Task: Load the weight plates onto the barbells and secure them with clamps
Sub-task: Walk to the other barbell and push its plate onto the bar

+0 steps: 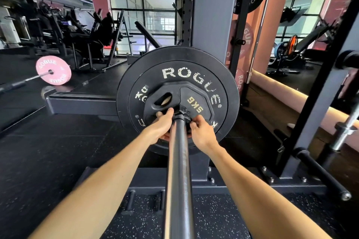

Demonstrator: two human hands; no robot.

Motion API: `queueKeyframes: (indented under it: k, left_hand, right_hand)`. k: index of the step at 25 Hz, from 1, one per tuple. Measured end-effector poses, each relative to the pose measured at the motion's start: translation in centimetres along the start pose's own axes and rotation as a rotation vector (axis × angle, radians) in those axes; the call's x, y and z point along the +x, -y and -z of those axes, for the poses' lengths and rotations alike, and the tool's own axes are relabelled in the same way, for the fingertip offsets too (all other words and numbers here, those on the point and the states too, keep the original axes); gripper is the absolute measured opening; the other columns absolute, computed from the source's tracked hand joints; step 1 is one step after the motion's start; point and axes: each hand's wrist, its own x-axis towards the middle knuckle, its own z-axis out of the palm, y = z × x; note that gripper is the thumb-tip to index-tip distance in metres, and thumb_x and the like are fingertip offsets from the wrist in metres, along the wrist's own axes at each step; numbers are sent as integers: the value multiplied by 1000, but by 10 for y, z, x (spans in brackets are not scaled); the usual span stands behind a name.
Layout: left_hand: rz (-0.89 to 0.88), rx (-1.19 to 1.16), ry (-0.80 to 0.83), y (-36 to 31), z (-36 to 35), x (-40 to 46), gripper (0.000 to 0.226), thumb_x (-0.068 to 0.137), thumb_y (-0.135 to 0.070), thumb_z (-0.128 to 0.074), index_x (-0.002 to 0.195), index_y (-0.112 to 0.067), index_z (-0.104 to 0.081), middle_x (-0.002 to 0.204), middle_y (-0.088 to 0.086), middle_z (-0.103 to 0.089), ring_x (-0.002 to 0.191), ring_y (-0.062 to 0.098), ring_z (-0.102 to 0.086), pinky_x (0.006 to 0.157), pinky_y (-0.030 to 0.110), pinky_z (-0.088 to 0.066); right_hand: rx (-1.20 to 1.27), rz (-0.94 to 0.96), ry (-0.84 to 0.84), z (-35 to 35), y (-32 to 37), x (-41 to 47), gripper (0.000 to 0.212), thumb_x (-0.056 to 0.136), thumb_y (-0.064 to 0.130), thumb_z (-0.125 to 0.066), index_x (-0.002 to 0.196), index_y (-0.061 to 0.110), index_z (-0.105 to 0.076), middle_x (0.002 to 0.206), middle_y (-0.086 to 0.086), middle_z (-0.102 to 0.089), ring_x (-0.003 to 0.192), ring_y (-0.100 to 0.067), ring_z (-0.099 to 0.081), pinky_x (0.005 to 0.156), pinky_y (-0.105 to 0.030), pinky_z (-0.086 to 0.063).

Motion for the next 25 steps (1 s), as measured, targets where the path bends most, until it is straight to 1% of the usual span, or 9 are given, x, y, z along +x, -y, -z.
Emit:
queueKeyframes:
  k: [3, 5, 7, 8, 12, 16, 18, 21, 25]
  left_hand:
    - [-49, 69, 14, 0, 1, 0, 44, 105, -50, -30, 127, -12, -34, 116, 4, -44, 76, 3, -45, 32, 10, -40]
    - [-80, 111, 15, -1, 4, 0, 45, 106, -49, -28, 125, -9, -33, 110, 4, -42, 77, 4, -44, 38, 8, -41]
    - [-65, 116, 49, 0, 6, 2, 48, 104, -53, -28, 123, -9, -30, 110, 6, -46, 83, 14, -53, 60, 22, -52]
    - [-48, 88, 60, 0, 6, 2, 44, 104, -53, -28, 120, -12, -29, 108, 8, -50, 81, 18, -58, 62, 29, -54]
    - [-50, 32, 38, 4, 3, 1, 21, 107, -37, -26, 112, -17, -25, 94, 8, -55, 65, 18, -58, 52, 29, -53]
    - [-91, 12, -13, 5, 5, 1, 18, 107, -34, -28, 110, -16, -26, 89, 9, -53, 59, 17, -55, 44, 26, -51]
    - [-78, -3, 18, 5, 4, 1, 20, 107, -36, -27, 111, -16, -26, 87, 8, -53, 58, 16, -56, 43, 25, -50]
    - [-70, 28, 37, 2, 5, -1, 37, 104, -52, -27, 118, -17, -27, 99, 8, -59, 70, 17, -64, 44, 24, -52]
    - [-62, 73, 32, -2, 6, -4, 49, 101, -61, -29, 121, -16, -28, 99, 6, -59, 74, 16, -66, 44, 23, -53]
  right_hand:
    - [5, -6, 19, -2, -4, 1, 19, 98, 22, -39, 106, 15, -55, 97, -8, -70, 93, -31, -65, 89, -45, -50]
    - [20, -30, 53, -2, -9, 3, 17, 97, 22, -40, 102, 19, -56, 95, -4, -71, 93, -27, -67, 91, -45, -51]
    - [48, -52, 65, 0, -11, 4, 18, 94, 22, -40, 96, 24, -58, 92, 0, -71, 93, -25, -67, 91, -43, -52]
    - [55, -44, 37, 2, -10, 6, 21, 93, 23, -39, 98, 24, -60, 93, 1, -70, 92, -24, -66, 88, -39, -52]
    - [51, 70, -72, 10, 3, 11, 26, 101, 27, -40, 101, 13, -61, 76, 3, -60, 75, -20, -55, 69, -31, -41]
    - [-11, 90, -67, 10, 4, 15, 29, 101, 26, -41, 91, 7, -61, 66, 2, -53, 72, -24, -50, 66, -31, -37]
    - [-35, 63, -56, 11, 7, 17, 37, 101, 36, -39, 78, 11, -53, 67, -1, -53, 75, -28, -52, 69, -32, -40]
    - [-125, -59, -6, 12, 28, 24, 62, 92, 68, -28, 72, 14, -50, 82, -10, -64, 73, -32, -66, 74, -39, -55]
    - [-348, -148, 91, 10, 51, 29, 74, 90, 72, -33, 80, 4, -61, 72, -11, -63, 53, -29, -66, 64, -35, -57]
